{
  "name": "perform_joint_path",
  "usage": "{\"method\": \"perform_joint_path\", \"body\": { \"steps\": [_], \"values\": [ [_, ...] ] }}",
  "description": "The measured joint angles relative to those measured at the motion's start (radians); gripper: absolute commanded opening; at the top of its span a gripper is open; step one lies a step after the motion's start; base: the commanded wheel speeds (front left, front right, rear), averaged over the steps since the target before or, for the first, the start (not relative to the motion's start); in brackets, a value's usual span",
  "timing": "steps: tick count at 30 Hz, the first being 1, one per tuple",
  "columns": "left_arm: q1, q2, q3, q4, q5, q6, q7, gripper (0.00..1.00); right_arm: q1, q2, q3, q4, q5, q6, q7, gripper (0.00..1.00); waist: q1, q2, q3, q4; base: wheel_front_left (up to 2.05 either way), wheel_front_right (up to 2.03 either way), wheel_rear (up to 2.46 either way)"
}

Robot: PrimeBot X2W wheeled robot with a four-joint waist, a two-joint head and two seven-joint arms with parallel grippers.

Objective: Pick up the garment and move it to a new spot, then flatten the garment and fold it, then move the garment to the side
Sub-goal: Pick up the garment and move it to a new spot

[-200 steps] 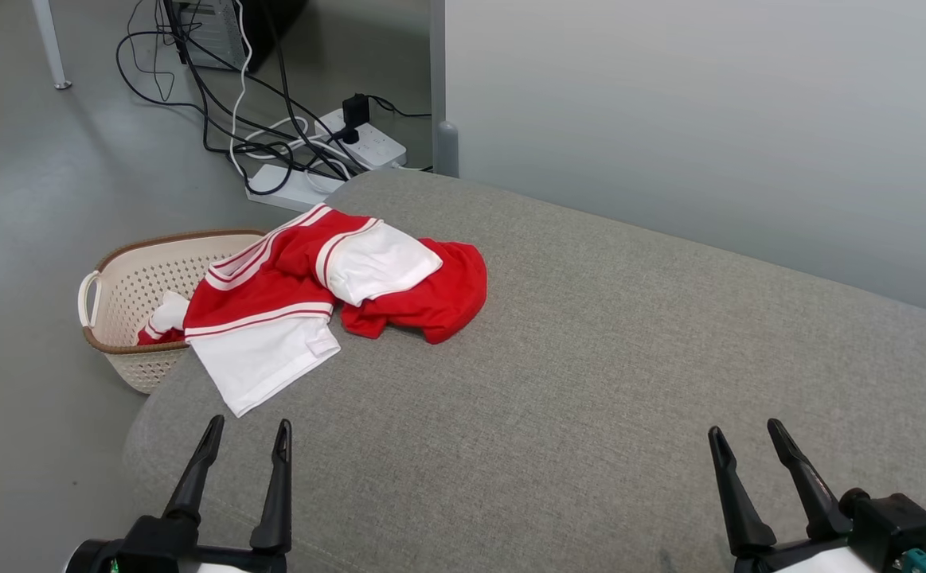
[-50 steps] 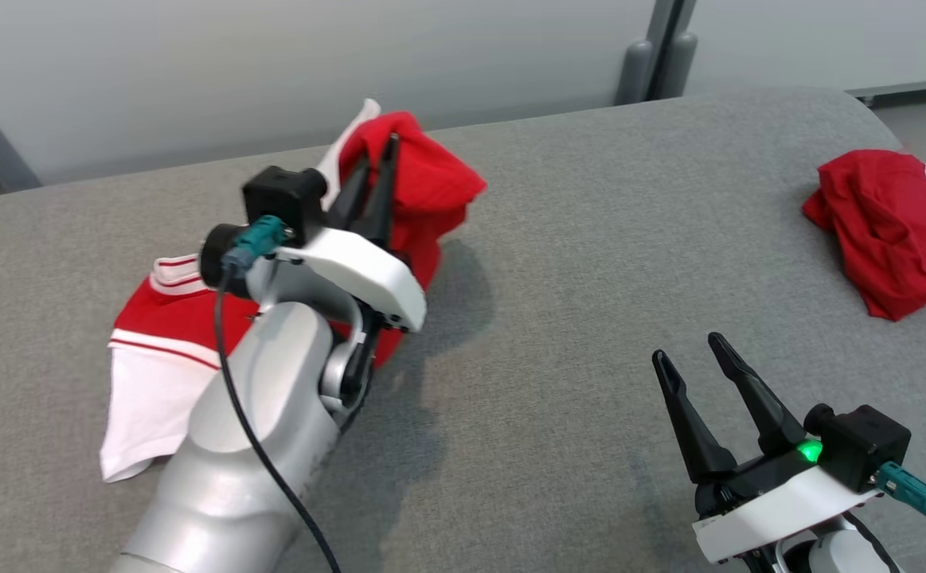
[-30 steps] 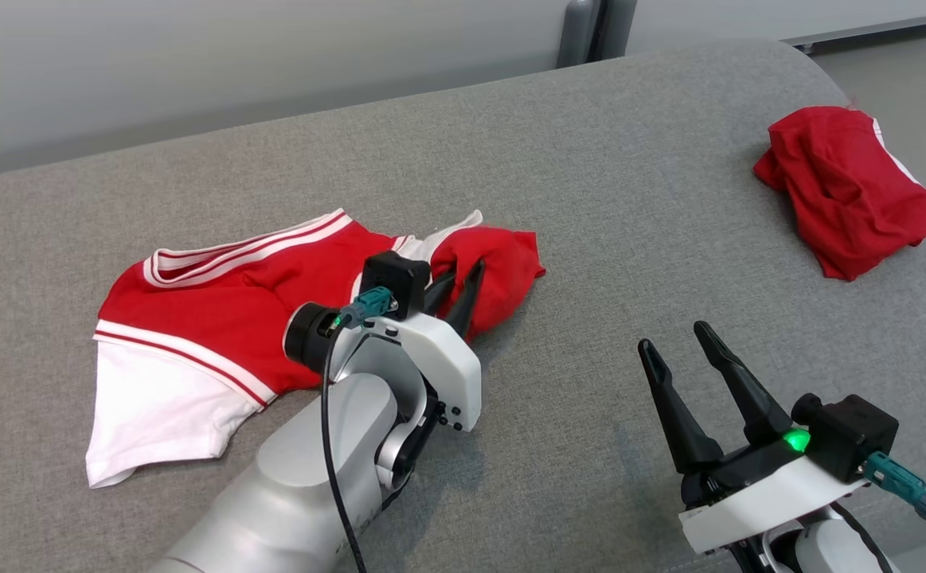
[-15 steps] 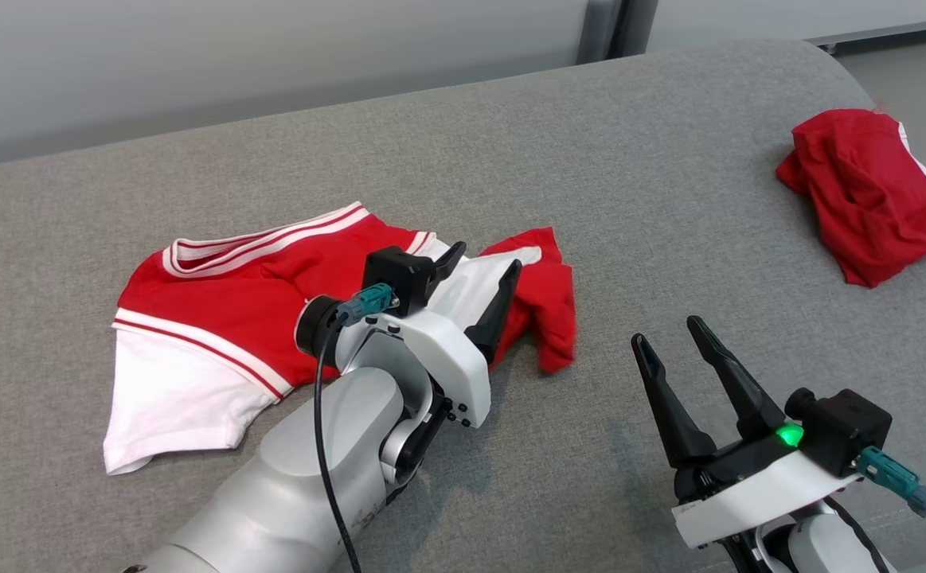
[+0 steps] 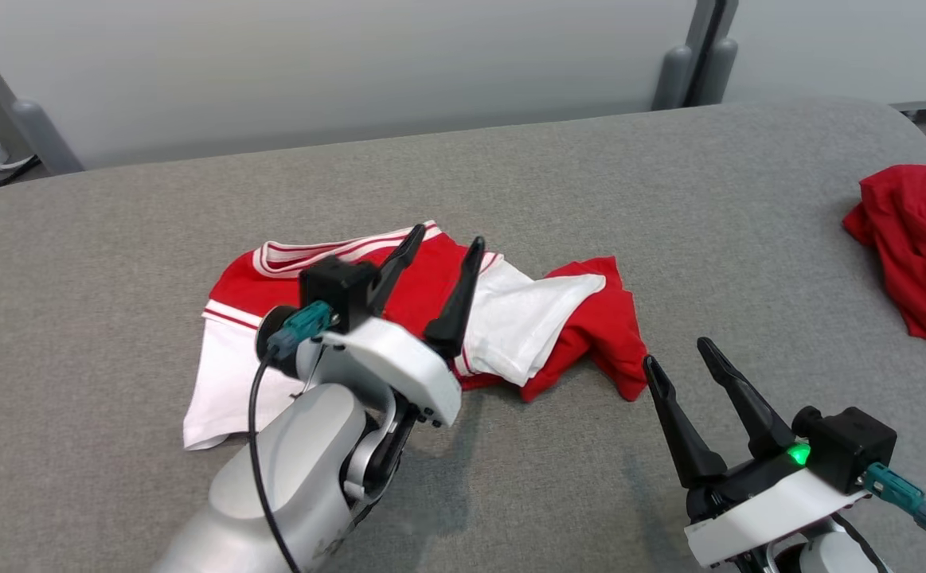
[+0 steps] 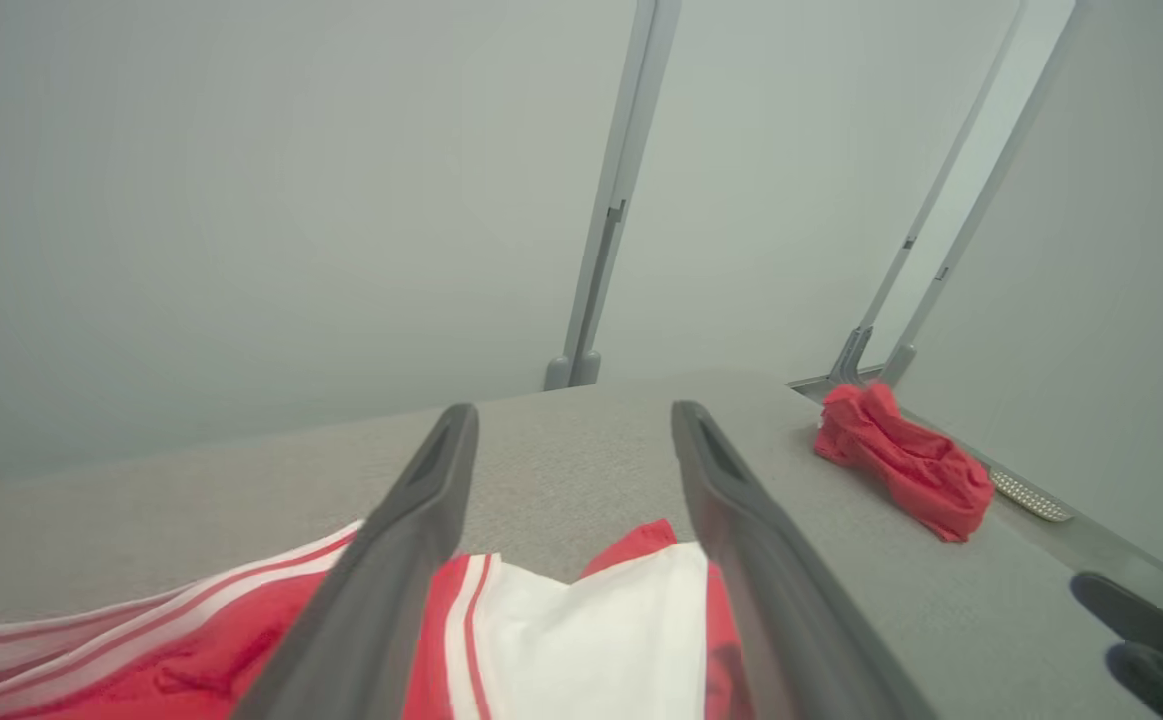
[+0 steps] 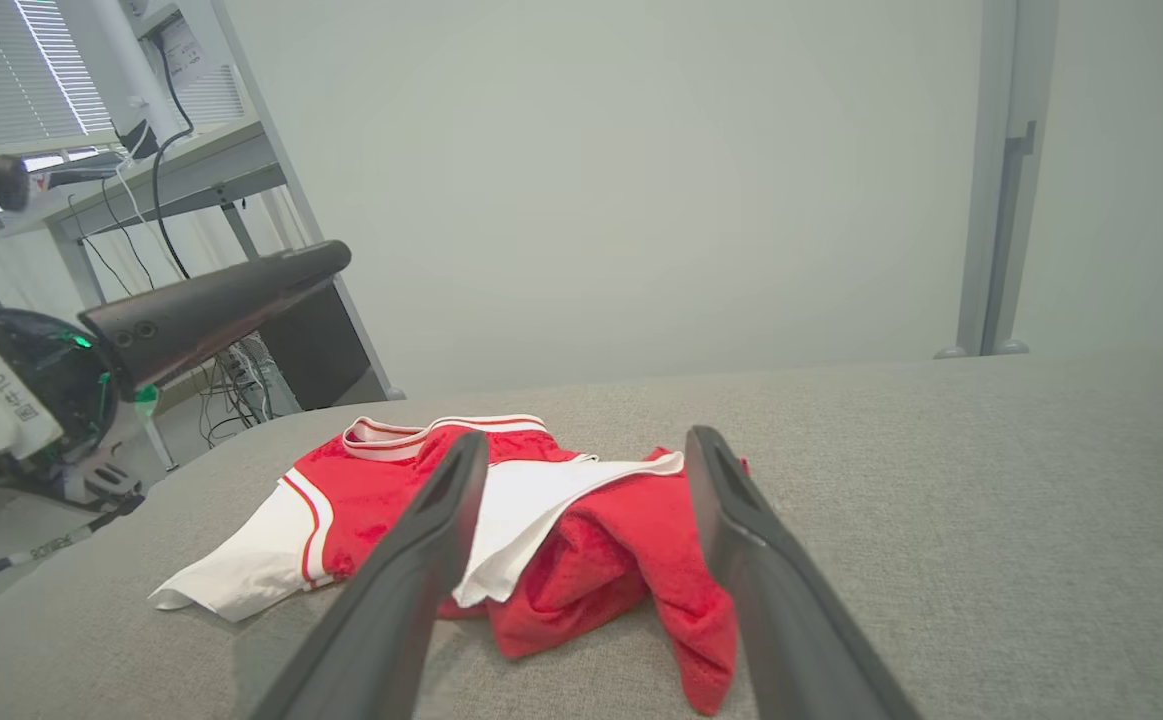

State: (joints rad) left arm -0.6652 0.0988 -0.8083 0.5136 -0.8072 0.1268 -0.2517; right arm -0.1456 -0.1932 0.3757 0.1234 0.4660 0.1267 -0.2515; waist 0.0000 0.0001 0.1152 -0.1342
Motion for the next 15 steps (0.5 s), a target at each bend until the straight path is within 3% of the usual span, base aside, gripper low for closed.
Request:
{"method": "perform_joint_path", "body": {
  "steps": [15],
  "values": [
    [0.273, 0.136, 0.146, -0.189, 0.032, 0.074, 0.0, 1.0, 0.064, -0.007, -0.011, 0.002, 0.001, 0.0, 0.0, 1.0, 0.0, 0.0, -0.071, 0.114, 0.0, 0.0, 0.0]
  ]
}}
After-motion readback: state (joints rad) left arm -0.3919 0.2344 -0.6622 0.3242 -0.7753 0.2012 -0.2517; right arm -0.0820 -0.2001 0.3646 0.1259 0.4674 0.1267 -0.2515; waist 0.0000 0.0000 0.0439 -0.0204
